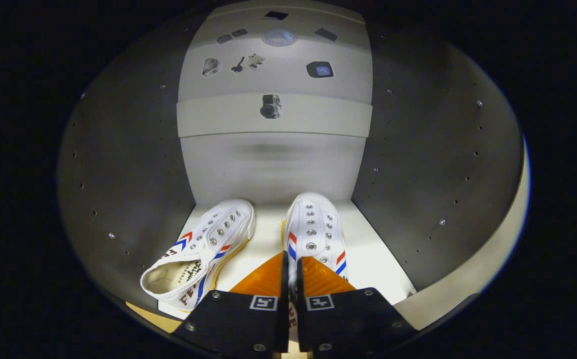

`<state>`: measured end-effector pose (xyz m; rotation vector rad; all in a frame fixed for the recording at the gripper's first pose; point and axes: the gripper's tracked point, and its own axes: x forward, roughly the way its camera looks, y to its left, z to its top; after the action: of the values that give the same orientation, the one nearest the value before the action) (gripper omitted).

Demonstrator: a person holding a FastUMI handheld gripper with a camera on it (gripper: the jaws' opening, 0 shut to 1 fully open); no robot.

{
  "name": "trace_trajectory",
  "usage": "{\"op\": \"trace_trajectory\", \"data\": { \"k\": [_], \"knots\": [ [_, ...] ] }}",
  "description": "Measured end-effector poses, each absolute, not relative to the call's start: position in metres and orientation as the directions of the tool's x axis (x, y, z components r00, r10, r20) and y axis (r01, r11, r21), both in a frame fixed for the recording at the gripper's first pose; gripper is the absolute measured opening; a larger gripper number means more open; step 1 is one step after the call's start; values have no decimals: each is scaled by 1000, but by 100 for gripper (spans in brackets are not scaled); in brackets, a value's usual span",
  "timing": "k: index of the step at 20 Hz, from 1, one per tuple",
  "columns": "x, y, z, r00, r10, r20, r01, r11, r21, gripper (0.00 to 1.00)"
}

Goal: Open the shoe cabinet door, grab the shoes and put them into the shoe cabinet, then close the shoe cabinet door.

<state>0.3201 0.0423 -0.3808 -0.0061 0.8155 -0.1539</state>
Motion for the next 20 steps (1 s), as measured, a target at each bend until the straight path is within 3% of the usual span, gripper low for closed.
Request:
{"op": "trace_trajectory", "data": {
  "k": [6, 10, 14, 20],
  "knots": [
    [312, 41, -352, 742, -178, -646, 107, 983, -148, 30],
    [288, 46, -313, 777, -121, -618, 88, 993, -85, 57],
    [247, 50, -259, 842, -91, -531, 61, 995, -74, 74],
    [186, 49, -178, 919, -31, -393, 17, 999, -40, 92]
  ]
}}
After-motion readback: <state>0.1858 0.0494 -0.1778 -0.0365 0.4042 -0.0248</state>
